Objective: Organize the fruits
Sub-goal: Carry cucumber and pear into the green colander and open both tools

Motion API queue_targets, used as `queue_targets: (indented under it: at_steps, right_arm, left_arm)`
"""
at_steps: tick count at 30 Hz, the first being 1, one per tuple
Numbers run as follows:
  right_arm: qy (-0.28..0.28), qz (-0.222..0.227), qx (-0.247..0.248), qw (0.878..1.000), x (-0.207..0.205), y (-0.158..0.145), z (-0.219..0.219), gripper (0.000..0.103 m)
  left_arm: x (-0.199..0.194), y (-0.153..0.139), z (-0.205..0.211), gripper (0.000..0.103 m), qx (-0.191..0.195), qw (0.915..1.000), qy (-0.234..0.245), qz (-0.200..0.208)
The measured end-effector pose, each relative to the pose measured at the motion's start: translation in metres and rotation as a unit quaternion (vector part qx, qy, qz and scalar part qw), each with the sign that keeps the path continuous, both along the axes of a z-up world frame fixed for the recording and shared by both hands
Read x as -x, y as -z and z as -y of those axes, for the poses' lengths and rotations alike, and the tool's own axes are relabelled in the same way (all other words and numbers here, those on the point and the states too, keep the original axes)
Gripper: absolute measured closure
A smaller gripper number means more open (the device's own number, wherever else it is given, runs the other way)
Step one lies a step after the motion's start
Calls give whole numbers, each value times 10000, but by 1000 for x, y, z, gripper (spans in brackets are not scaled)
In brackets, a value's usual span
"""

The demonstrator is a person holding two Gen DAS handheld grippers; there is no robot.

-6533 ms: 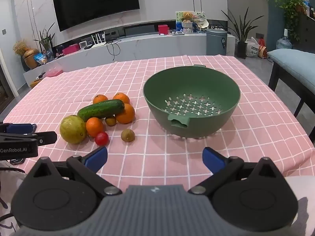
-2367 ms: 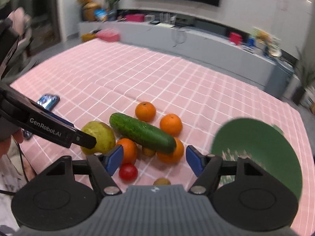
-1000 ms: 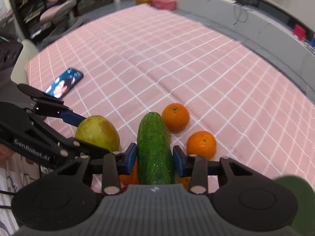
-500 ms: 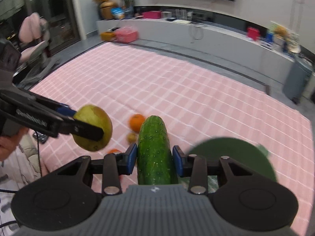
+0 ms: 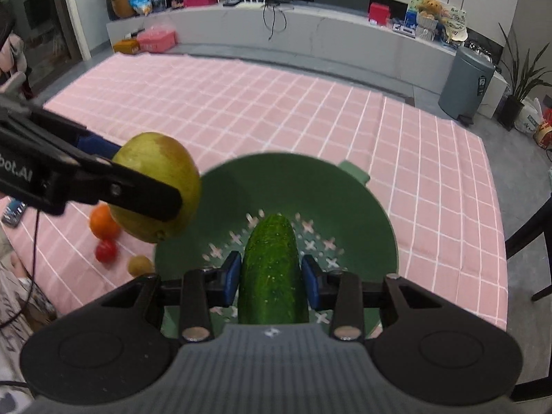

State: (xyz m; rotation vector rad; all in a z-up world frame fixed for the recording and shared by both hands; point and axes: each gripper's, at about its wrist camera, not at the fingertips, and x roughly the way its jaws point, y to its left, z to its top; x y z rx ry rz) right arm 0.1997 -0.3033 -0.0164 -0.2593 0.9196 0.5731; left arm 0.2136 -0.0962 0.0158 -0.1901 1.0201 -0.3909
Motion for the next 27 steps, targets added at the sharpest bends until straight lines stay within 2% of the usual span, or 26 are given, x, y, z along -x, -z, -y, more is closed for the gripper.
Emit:
queue_targets:
  at_steps: [5, 11, 16, 20, 25, 27]
  right_arm:
    - [-165, -59, 325, 9993, -11, 19, -10, 69]
    - [-467, -89, 749, 9961, -18, 38, -15, 68]
    - [-615, -113, 759, 9952, -18, 38, -12, 68]
    - [-699, -161, 763, 9945, -18, 36, -11, 68]
    - [-859, -165, 852, 9925, -13, 31, -14, 65]
    - [-876, -175, 885, 9921, -12, 29, -14, 56]
  left_arm:
    - [-16, 19, 21, 26, -353, 9990, 181, -225]
    - [-22, 33, 36, 26, -564, 9959, 526, -464]
    - [-24, 41, 48, 26, -866, 9920, 709, -586]
    - [-24, 44, 53, 26, -953, 9903, 792, -622]
    - [-23, 46, 60, 26, -1210, 9865, 917, -612]
    - [-22, 47, 63, 26, -1314, 9849, 963, -583]
